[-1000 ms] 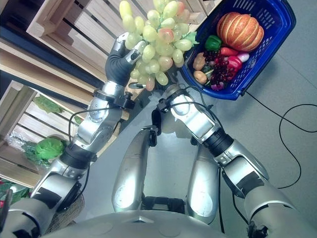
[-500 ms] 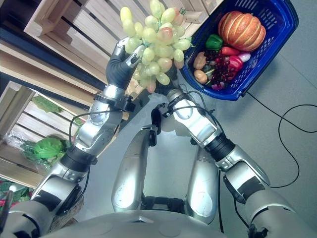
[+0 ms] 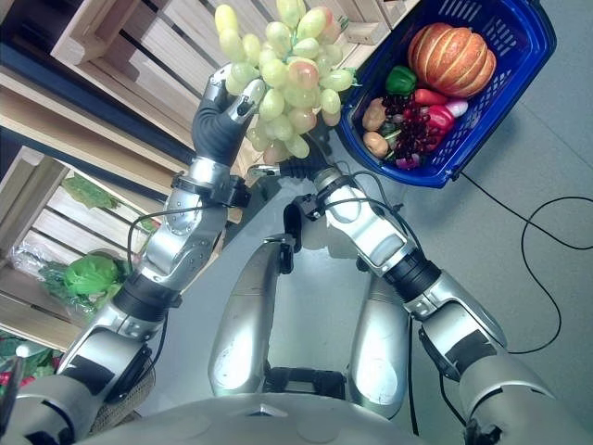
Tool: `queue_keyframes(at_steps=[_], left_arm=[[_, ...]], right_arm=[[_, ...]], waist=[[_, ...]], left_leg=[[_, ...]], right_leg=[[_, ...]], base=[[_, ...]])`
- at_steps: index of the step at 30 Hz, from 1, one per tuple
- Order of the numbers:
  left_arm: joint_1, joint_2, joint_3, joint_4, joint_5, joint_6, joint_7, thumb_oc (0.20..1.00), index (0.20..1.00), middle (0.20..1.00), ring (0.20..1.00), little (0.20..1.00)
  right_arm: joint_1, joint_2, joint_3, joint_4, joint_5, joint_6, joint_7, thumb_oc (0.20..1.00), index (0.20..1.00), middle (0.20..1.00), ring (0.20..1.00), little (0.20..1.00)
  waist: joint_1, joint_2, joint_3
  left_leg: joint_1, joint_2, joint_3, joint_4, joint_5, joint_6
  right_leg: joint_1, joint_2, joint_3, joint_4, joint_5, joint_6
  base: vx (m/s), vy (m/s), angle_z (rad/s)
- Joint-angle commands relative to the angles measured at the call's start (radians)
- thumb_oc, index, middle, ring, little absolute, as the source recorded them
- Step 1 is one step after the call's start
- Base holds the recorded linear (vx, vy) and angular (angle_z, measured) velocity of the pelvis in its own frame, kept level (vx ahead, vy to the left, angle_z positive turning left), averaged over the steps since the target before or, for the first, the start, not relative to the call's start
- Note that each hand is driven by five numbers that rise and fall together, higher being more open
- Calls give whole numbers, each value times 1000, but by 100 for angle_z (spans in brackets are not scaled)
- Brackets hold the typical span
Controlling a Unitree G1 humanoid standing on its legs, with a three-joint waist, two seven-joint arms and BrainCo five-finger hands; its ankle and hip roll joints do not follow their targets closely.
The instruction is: Pick up fruits and vegetables into the basket
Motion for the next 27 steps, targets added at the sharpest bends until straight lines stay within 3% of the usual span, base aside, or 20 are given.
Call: queue_keyframes(at_steps=[1,14,15,16,17,18,19,22,23,24,25,27], left_arm=[[-28,-1,19,-145,35,-123,8,200,200,200,200,200],[-29,20,70,-223,115,-185,84,200,200,200,200,200],[-39,20,76,-227,120,-189,90,200,200,200,200,200],[-32,19,73,-226,119,-189,91,200,200,200,200,200],[-37,15,85,-241,126,-184,97,200,200,200,200,200],[-29,13,82,-240,126,-182,98,200,200,200,200,200],[-35,16,88,-250,125,-174,101,200,200,200,200,200],[-31,14,89,-256,127,-159,97,200,200,200,200,200],[-24,12,86,-255,124,-157,94,200,200,200,200,200],[-30,13,88,-259,124,-154,91,200,200,200,200,200],[-21,11,85,-261,124,-148,82,200,200,200,200,200],[-28,14,84,-265,150,-167,77,200,200,200,200,200]], right_arm=[[-33,35,-25,-68,-28,-21,-25,1000,1000,1000,1000,1000],[-3,1,-78,-198,-51,26,-82,1000,1000,1000,1000,1000],[-10,-2,-85,-208,-46,22,-89,1000,1000,1000,1000,1000],[-2,0,-83,-206,-45,22,-89,1000,1000,1000,1000,1000],[2,4,-99,-231,-22,9,-103,1000,1000,1000,1000,1000],[11,6,-99,-235,-20,7,-106,1000,1000,1000,1000,1000],[9,6,-107,-251,-11,-2,-106,1000,1000,1000,1000,1000],[13,9,-113,-277,21,-12,-88,1000,1000,1000,1000,1000],[21,10,-112,-279,28,-15,-85,1000,1000,1000,1000,1000],[15,10,-114,-288,30,-15,-83,1000,1000,1000,1000,1000],[21,14,-115,-297,41,-13,-75,1000,1000,1000,1000,1000],[11,19,-114,-311,61,-7,-68,1000,1000,1000,1000,1000]], waist=[[8,-24,-46],[-9,-30,-46],[-12,-31,-46],[-11,-31,-46],[-16,-32,-46],[-15,-32,-46],[-17,-31,-46],[-19,-32,-46],[-19,-32,-46],[-19,-32,-46],[-18,-32,-46],[-17,-33,-46]], left_leg=[[54,-87,74,-35,-125,84],[61,-84,83,-45,-127,83],[37,-81,92,-53,-99,88],[58,-84,83,-45,-125,83],[39,-79,94,-54,-100,87],[60,-82,85,-47,-125,82],[41,-79,95,-56,-100,88],[41,-78,98,-55,-100,88],[61,-80,89,-48,-126,83],[41,-78,97,-55,-100,88],[63,-81,87,-49,-125,84],[42,-78,96,-55,-99,89]], right_leg=[[39,53,-19,11,-75,26],[37,69,-5,8,-77,28],[16,68,-13,-6,-50,18],[35,71,-3,5,-74,27],[16,71,-9,-5,-51,19],[34,74,2,6,-75,28],[15,73,-7,-4,-52,20],[15,75,-5,-4,-53,20],[33,77,6,7,-77,29],[16,75,-5,-4,-53,20],[34,78,5,5,-76,29],[17,76,-5,-6,-52,19]], base=[[0,0,0],[-6,1,0],[0,8,-7],[-73,20,-10],[73,20,-11],[-68,24,-11],[-1,11,-9],[-1,7,-2],[0,0,0],[68,-1,-1],[-73,-12,-2],[-40,-14,-3]])
